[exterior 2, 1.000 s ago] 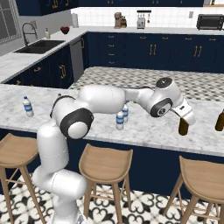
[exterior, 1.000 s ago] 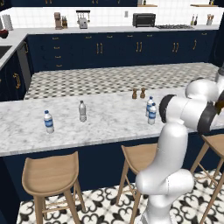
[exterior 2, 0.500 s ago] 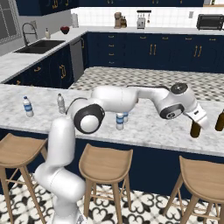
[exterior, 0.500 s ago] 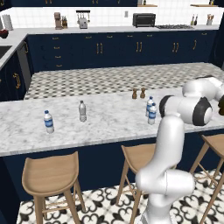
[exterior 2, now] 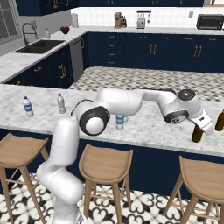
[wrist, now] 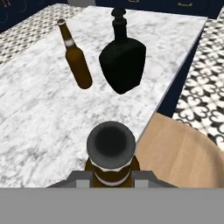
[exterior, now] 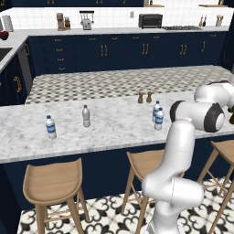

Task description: Move the plastic bottles in the middle to the plastics group, and the glass bottles in the middle to the glass group.

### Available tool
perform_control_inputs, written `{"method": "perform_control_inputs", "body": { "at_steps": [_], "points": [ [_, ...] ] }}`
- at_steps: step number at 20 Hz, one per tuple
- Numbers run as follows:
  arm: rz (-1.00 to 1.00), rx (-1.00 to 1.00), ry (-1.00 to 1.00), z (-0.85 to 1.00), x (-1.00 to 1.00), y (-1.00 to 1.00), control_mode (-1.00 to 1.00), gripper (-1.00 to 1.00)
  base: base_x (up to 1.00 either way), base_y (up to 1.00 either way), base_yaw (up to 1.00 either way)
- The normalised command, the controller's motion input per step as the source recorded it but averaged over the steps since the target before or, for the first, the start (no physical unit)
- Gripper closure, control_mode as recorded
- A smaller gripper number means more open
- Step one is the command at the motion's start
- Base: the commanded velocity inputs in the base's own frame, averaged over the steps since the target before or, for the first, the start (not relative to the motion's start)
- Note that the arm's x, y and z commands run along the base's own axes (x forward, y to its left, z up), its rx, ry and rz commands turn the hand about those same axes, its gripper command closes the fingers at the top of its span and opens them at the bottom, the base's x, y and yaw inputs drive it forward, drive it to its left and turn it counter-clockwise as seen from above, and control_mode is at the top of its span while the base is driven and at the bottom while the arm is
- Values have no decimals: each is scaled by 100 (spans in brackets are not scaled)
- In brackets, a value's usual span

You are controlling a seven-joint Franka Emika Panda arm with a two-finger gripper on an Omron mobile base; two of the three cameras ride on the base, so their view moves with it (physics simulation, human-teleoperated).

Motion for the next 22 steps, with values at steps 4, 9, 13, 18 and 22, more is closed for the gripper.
{"method": "perform_control_inputs", "body": {
  "at_steps": [4, 9, 13, 18, 22],
  "points": [
    [0, 0, 0, 0, 44, 0, -100, 100, 0, 0, 0],
    [0, 0, 1, 0, 24, -2, -100, 100, 0, 0, 0],
    [0, 0, 7, 0, 23, 0, -100, 100, 0, 0, 0],
    [0, 0, 9, 0, 23, -1, -100, 100, 0, 0, 0],
    [0, 0, 8, 0, 19, 0, -100, 100, 0, 0, 0]
  ]
}}
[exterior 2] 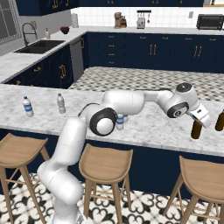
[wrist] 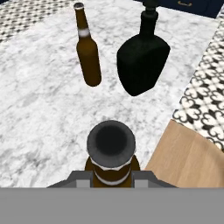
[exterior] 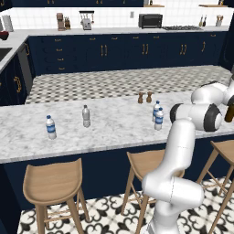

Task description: Move the plastic bottles in the middle to the plastics group, and the glass bottles in the middle to the glass group.

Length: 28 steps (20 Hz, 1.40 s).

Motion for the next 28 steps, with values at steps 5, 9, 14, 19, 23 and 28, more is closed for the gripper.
{"method": "perform_control_inputs", "body": {
  "at_steps": [5, 9, 14, 19, 23, 28],
  "points": [
    [0, 0, 10, 0, 26, 0, -100, 100, 0, 0, 0],
    [0, 0, 3, 0, 23, -6, -100, 100, 0, 0, 0],
    [-2, 0, 0, -3, 25, -10, -100, 100, 0, 0, 0],
    [-6, 0, 0, -4, 1, -32, -100, 100, 0, 0, 0],
    [-5, 0, 0, -1, 0, -33, -100, 100, 0, 0, 0],
    [-5, 0, 0, -10, 1, -19, -100, 100, 0, 0, 0]
  ]
}}
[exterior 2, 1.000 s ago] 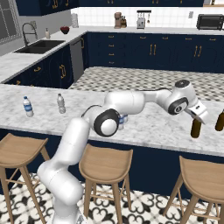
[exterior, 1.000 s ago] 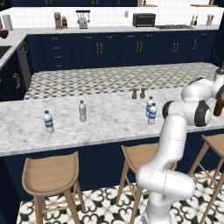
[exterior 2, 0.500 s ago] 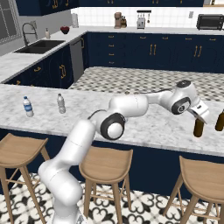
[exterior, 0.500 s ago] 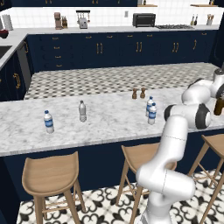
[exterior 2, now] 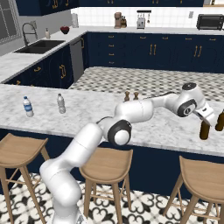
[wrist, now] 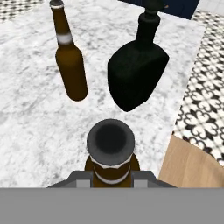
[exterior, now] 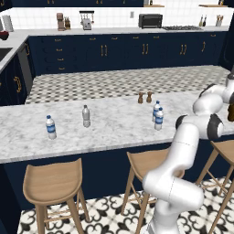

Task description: Move the plastic bottles in the middle to the plastics group, and the glass bottles in the middle to the glass group.

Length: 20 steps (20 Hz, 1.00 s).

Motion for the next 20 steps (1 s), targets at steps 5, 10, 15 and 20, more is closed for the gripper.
{"method": "perform_control_inputs", "body": {
  "at_steps": [5, 10, 15, 20],
  "points": [
    [-2, 2, 1, -23, 0, 0, -100, 100, 0, 0, 0],
    [0, 1, 0, -6, 0, 0, -100, 100, 0, 0, 0],
    [0, 0, 0, -26, 0, 0, -100, 100, 0, 0, 0],
    [0, 0, 0, -33, 0, 0, -100, 100, 0, 0, 0]
  ]
}}
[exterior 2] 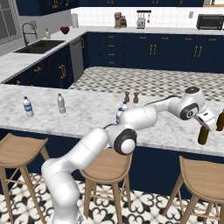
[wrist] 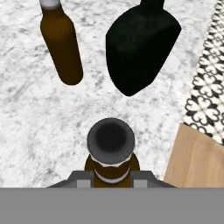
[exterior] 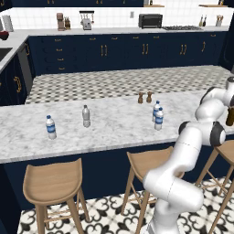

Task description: Move the plastic bottles in the middle to the plastics group, and the glass bottles in the middle to the glass group.

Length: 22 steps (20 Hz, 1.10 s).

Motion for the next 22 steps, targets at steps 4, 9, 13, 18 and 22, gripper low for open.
{"method": "perform_control_inputs", "body": {
  "at_steps": [4, 9, 13, 18, 22],
  "points": [
    [0, -3, 0, -37, 0, 0, -100, 100, 0, 0, 0],
    [0, -3, -2, -12, 7, 0, -100, 100, 0, 0, 0],
    [0, 0, -2, 0, 24, 1, -100, 100, 0, 0, 0],
    [0, 0, -1, -1, 15, 6, -100, 100, 0, 0, 0],
    [0, 0, 0, 0, 2, 1, -100, -100, 0, 0, 0]
  ]
}}
